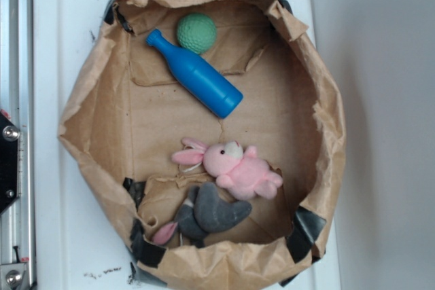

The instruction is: Grab the gray animal.

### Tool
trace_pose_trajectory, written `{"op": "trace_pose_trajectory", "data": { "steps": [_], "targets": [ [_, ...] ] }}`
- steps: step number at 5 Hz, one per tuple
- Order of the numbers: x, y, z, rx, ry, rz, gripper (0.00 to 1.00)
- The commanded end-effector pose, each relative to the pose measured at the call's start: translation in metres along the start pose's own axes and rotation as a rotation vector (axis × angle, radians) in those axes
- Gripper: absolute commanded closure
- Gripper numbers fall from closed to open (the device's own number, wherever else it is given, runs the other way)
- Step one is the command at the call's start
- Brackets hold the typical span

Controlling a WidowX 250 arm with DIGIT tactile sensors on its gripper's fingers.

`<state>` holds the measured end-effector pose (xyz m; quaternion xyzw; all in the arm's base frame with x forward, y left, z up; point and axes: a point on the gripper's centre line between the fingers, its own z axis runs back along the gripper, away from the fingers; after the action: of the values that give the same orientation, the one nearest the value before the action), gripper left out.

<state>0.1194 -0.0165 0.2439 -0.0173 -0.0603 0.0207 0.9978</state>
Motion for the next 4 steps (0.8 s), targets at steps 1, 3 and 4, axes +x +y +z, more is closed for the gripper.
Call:
{"op": "trace_pose_trajectory", "data": {
  "steps": [1, 3, 4],
  "targets": [
    [0.0, 0.0, 0.0, 0.0, 0.0, 0.0, 0.0],
    [0.077, -0.017, 0.01, -0.025, -0.073, 0.146, 0.0],
    [0.105, -0.012, -0.005, -0.078, -0.101, 0.183, 0.0]
  ]
}}
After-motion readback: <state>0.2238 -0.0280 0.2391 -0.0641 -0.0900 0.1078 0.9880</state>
